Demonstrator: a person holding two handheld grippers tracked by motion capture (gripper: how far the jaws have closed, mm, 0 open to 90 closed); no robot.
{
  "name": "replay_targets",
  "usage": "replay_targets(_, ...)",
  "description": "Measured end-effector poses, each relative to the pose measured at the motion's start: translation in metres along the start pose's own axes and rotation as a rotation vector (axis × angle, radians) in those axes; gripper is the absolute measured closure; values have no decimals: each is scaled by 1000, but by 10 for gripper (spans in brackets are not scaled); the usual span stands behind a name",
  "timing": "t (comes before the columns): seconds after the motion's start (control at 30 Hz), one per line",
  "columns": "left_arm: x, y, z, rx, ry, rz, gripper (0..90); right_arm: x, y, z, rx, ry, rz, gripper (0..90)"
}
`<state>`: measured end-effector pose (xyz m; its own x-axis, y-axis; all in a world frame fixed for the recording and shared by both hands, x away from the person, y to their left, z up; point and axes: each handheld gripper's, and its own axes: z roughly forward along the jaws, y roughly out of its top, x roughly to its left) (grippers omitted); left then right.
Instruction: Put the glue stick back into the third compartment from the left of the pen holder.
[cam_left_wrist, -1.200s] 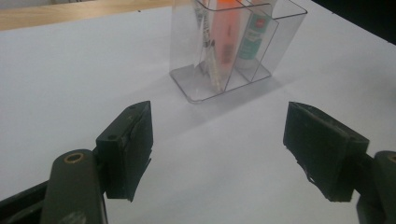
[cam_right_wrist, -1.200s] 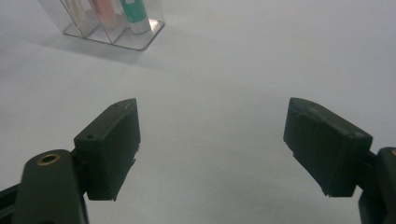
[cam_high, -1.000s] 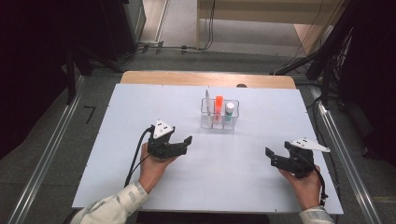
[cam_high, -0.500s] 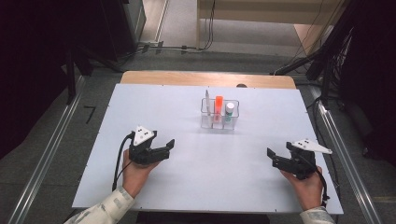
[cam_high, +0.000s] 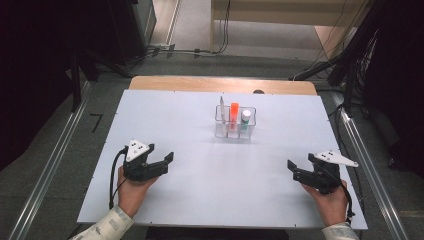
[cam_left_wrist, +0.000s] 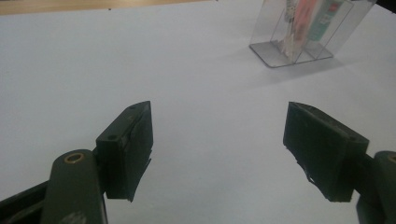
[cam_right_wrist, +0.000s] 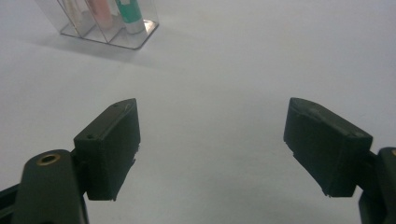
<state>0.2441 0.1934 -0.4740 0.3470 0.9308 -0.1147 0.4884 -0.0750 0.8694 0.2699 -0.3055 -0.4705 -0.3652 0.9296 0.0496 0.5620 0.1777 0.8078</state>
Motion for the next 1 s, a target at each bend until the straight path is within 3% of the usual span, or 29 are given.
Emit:
replay_targets(0.37, 17, -9, -17, -7, 35, -34, 247, -10, -7, -15, -19, -26, 30, 170)
replay_targets(0.7, 28, -17, -28, 4, 65, -44, 247, -22, -14, -24, -25, -92, 30, 168)
replay_targets(1.0, 34, -20, -16, 38, 92, -26, 227, -29, -17, -25, -18, -127, 38, 155)
